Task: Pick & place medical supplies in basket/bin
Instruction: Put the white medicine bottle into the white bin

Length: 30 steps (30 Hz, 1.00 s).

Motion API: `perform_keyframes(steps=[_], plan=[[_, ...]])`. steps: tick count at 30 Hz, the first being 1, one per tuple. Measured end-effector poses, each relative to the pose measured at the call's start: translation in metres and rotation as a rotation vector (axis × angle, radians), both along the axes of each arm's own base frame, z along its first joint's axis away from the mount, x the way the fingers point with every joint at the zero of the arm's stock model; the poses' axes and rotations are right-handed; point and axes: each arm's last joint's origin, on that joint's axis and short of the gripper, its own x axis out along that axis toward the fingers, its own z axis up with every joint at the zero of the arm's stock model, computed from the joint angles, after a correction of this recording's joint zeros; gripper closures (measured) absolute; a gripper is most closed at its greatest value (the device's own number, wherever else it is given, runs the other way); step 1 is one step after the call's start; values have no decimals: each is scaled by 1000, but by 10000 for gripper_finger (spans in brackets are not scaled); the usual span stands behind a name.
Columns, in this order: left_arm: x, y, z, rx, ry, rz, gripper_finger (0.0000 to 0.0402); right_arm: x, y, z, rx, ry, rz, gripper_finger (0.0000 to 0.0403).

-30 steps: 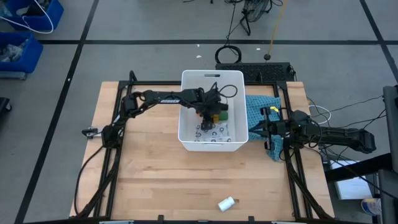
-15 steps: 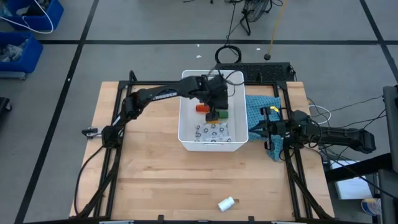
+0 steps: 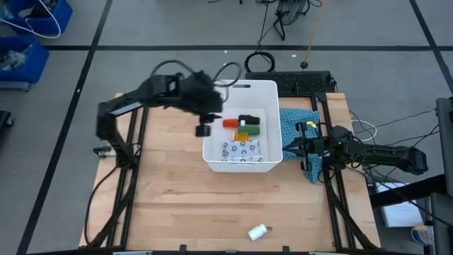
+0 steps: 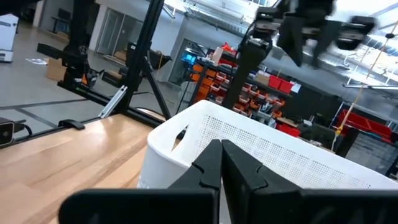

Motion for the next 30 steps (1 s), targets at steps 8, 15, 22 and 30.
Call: perform_keyframes(steps=[8, 15, 22, 30], plan=[[-56, -18, -47, -5, -112, 29, 389, 0, 0, 0, 2, 0, 0, 403], [-115, -34, -109, -58, -394, 27, 398, 0, 0, -1, 15, 16, 2, 403], [-147, -41, -184, -188, -673, 87, 394, 0, 0, -3, 9, 30, 0, 403], [-181, -50, -273, -161, -967, 107, 399, 0, 0, -3, 37, 39, 4, 403]])
